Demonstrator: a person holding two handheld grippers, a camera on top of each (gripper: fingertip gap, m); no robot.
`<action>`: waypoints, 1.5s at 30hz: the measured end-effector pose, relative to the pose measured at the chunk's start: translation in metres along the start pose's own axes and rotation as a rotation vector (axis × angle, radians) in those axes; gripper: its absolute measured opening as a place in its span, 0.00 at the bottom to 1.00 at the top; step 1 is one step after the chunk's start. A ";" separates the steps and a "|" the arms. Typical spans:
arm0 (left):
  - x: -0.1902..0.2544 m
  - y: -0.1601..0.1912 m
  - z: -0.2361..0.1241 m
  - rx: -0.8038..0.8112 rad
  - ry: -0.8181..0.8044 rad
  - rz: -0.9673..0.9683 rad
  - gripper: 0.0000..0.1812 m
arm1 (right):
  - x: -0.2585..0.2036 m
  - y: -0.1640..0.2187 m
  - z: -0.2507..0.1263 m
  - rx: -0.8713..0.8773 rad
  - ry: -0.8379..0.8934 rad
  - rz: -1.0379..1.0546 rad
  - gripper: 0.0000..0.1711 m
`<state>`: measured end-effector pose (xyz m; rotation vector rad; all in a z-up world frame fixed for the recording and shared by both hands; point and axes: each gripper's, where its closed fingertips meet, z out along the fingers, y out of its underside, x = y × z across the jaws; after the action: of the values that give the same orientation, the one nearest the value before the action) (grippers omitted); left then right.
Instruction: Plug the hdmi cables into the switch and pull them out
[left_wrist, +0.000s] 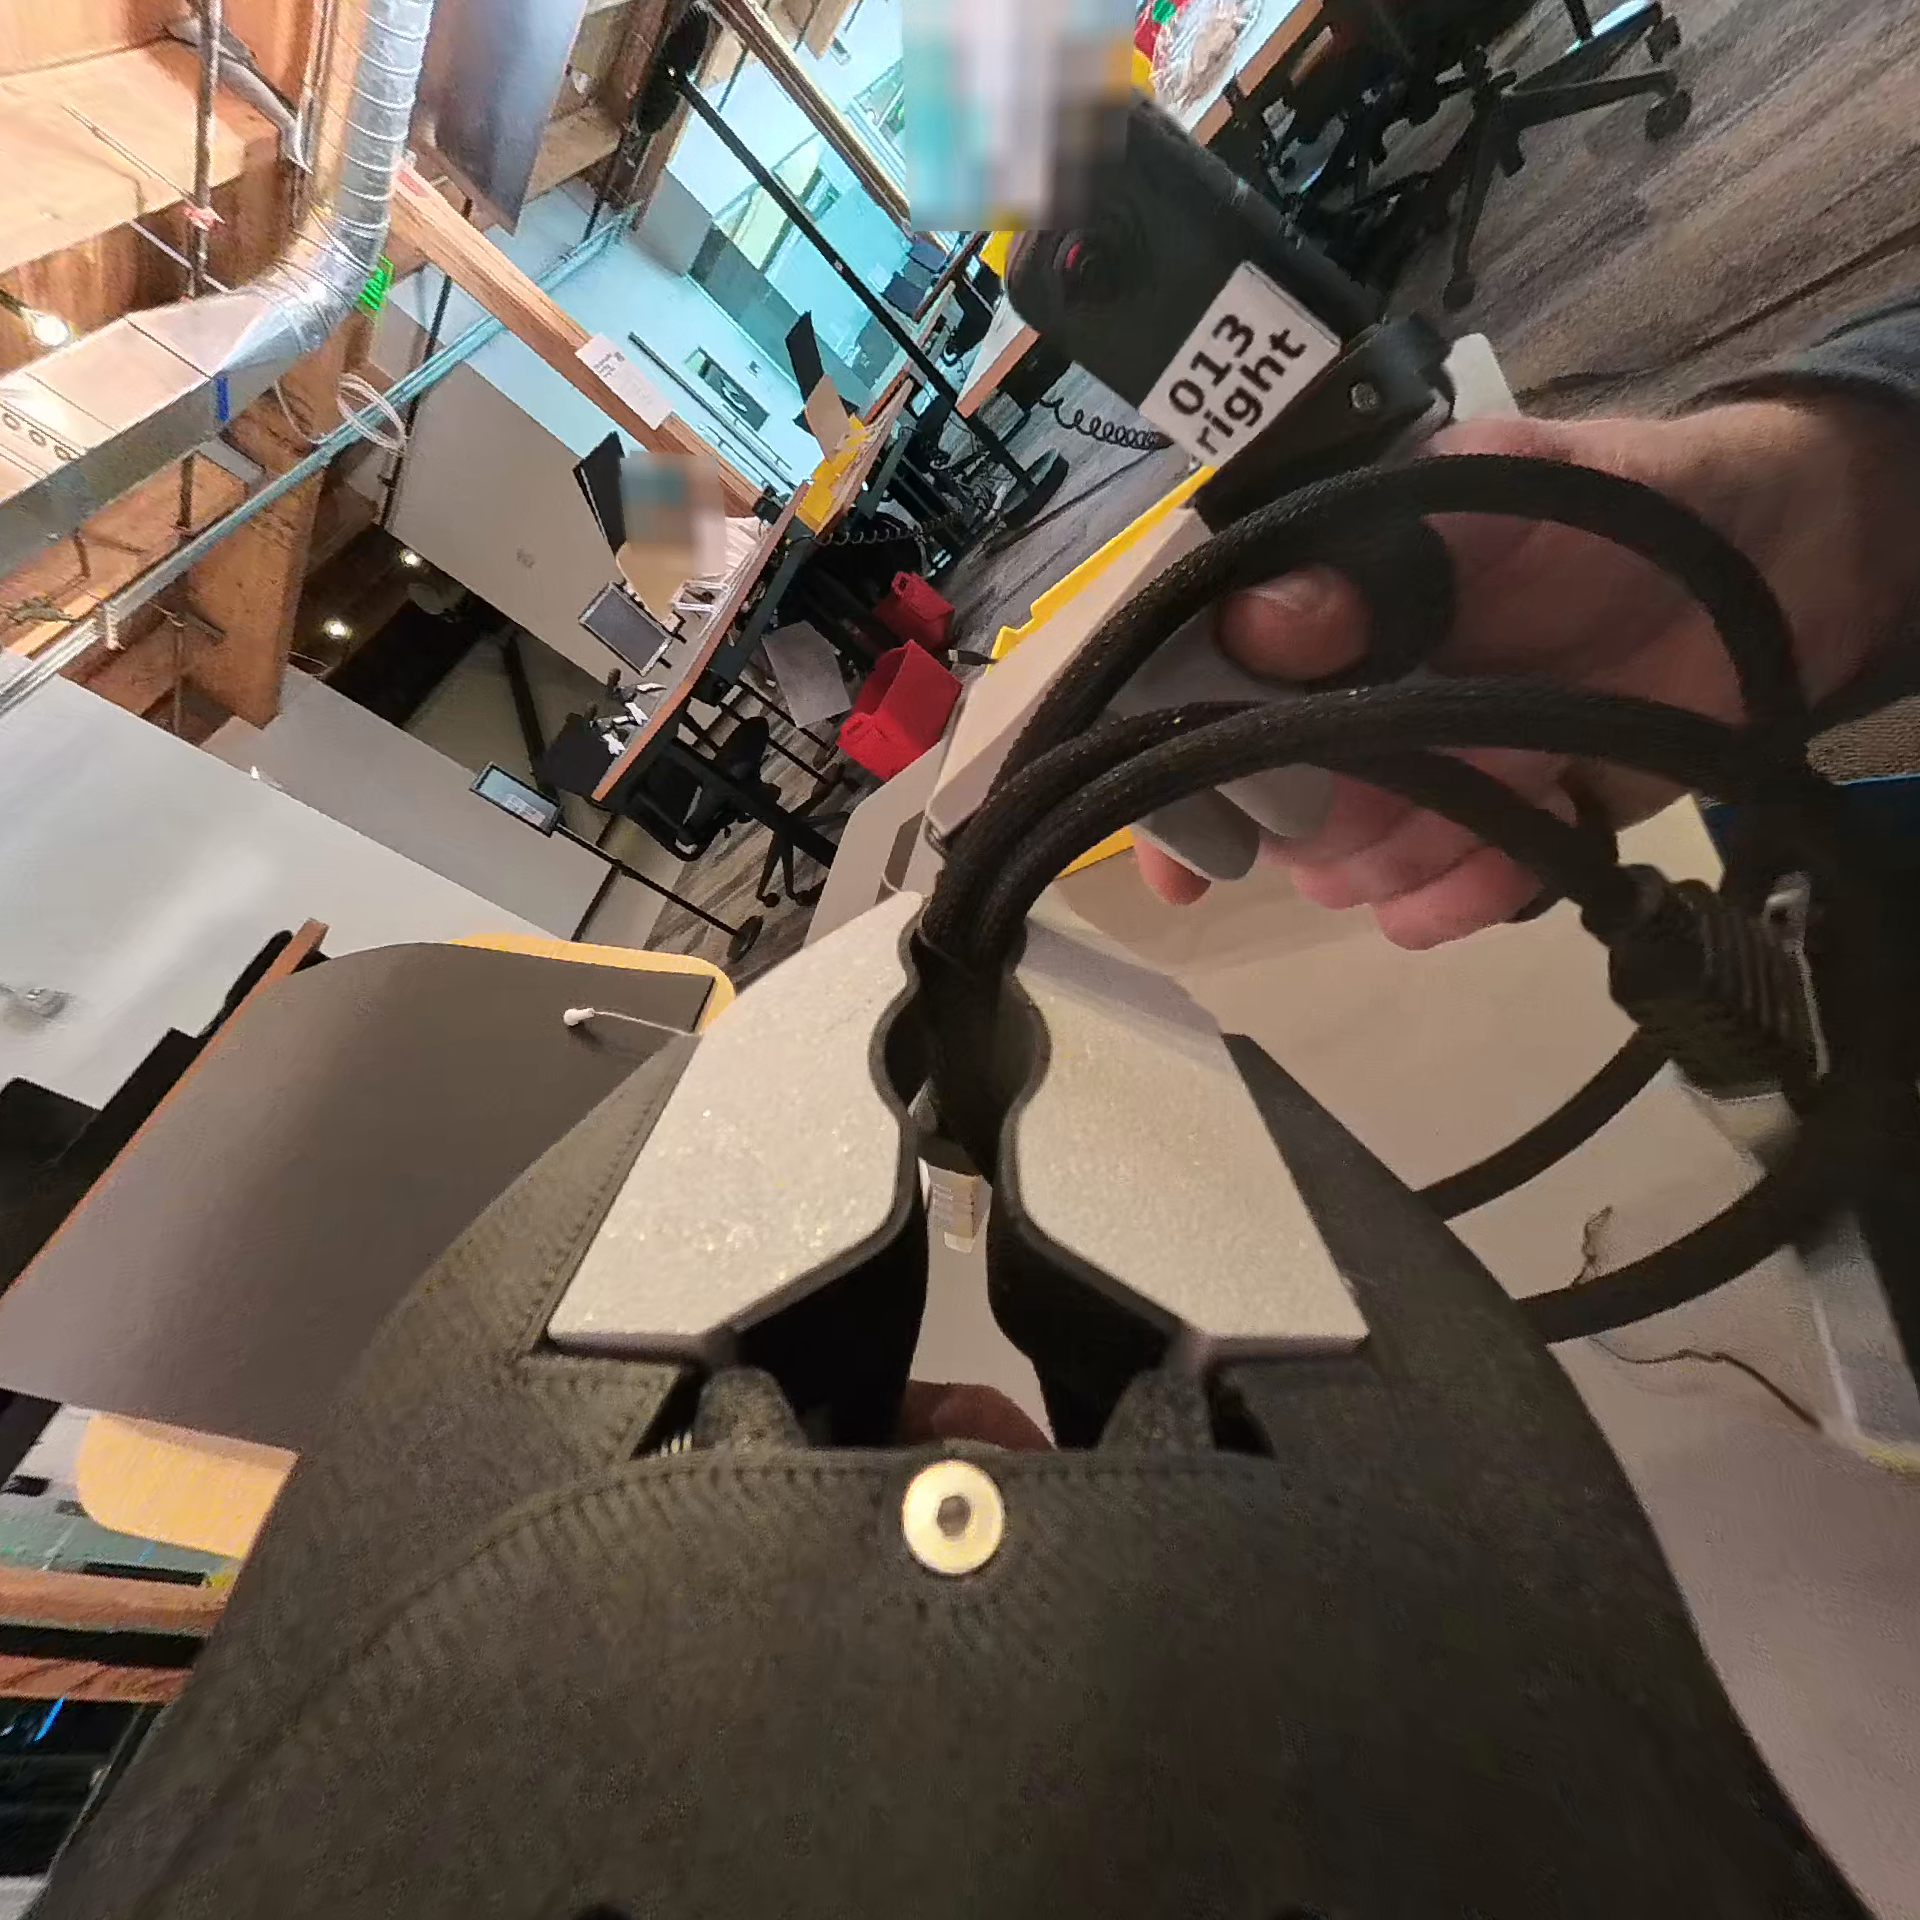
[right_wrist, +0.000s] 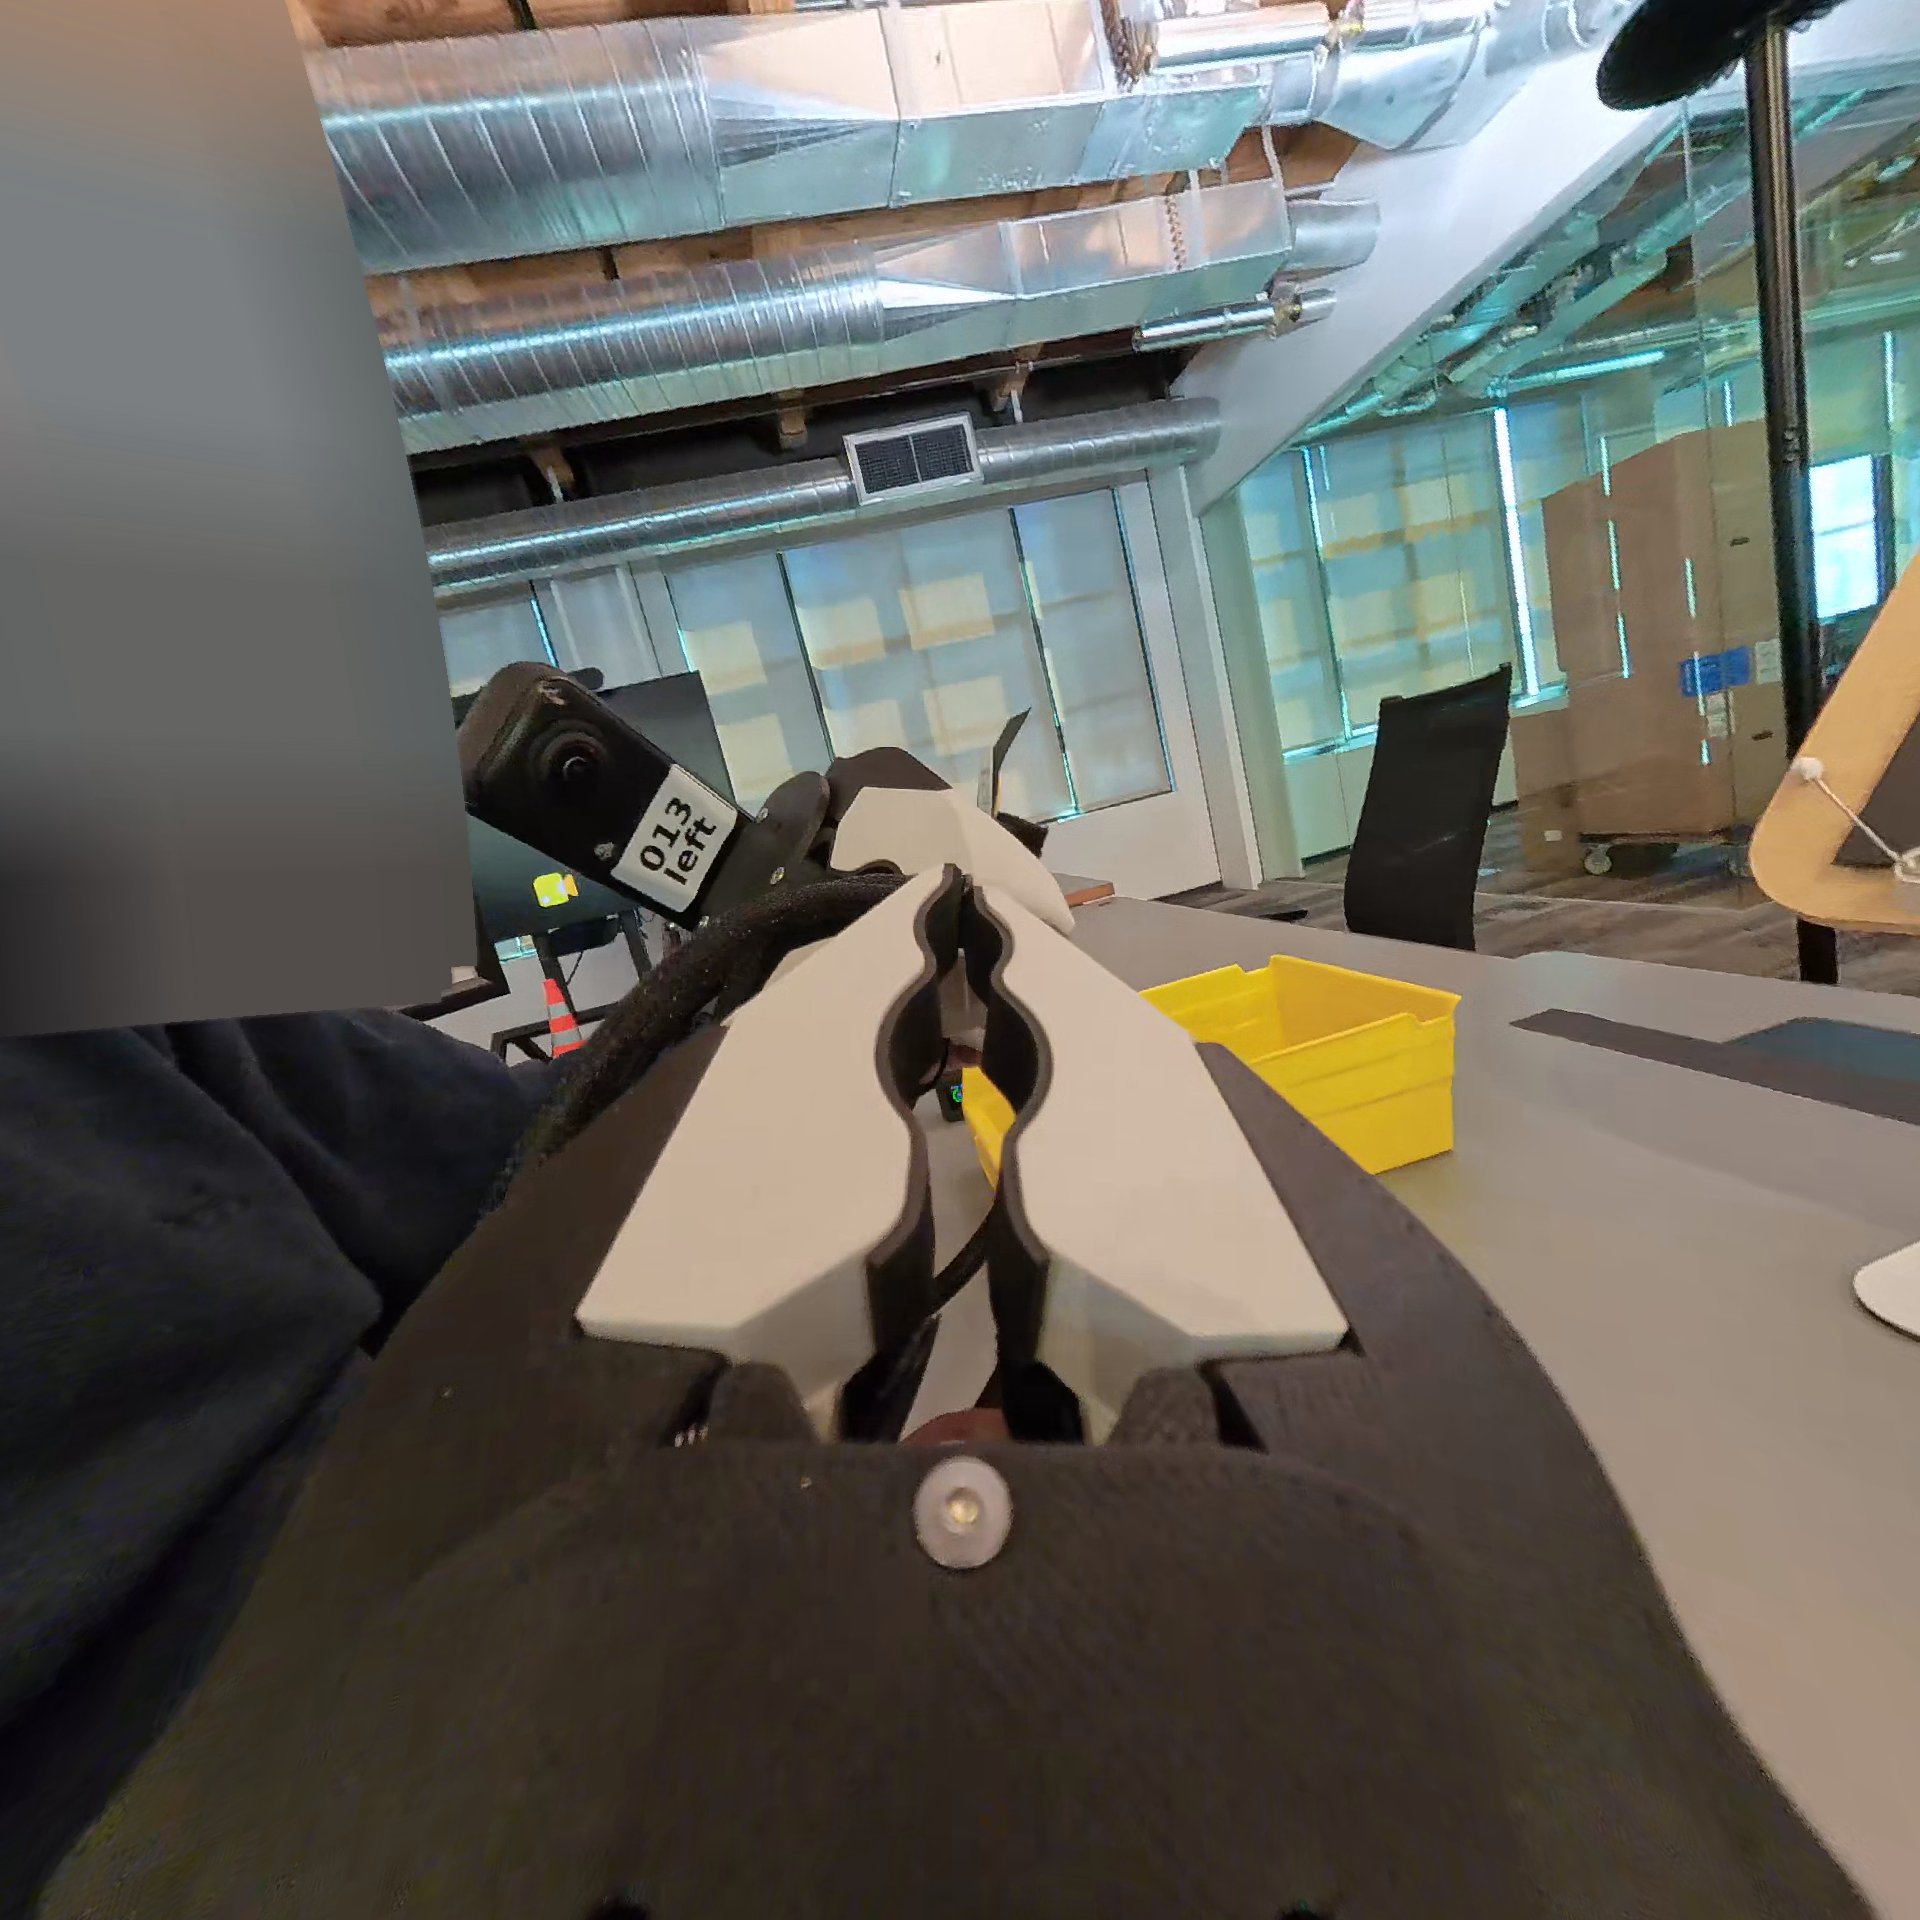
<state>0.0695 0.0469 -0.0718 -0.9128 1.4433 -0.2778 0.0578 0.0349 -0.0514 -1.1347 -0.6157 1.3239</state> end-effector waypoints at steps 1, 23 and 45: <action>0.001 -0.002 0.000 0.010 0.006 -0.013 0.04 | -0.002 -0.001 -0.001 0.009 -0.006 -0.008 0.00; 0.003 0.011 0.003 -0.148 -0.064 0.288 0.04 | 0.009 0.010 -0.002 -0.311 0.046 -0.449 0.00; -0.013 0.023 0.005 -0.233 -0.223 0.497 0.03 | 0.026 0.009 -0.001 -0.155 0.034 -0.001 0.04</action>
<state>0.0637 0.0717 -0.0783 -0.7128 1.4593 0.3574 0.0607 0.0582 -0.0661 -1.2801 -0.7031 1.2700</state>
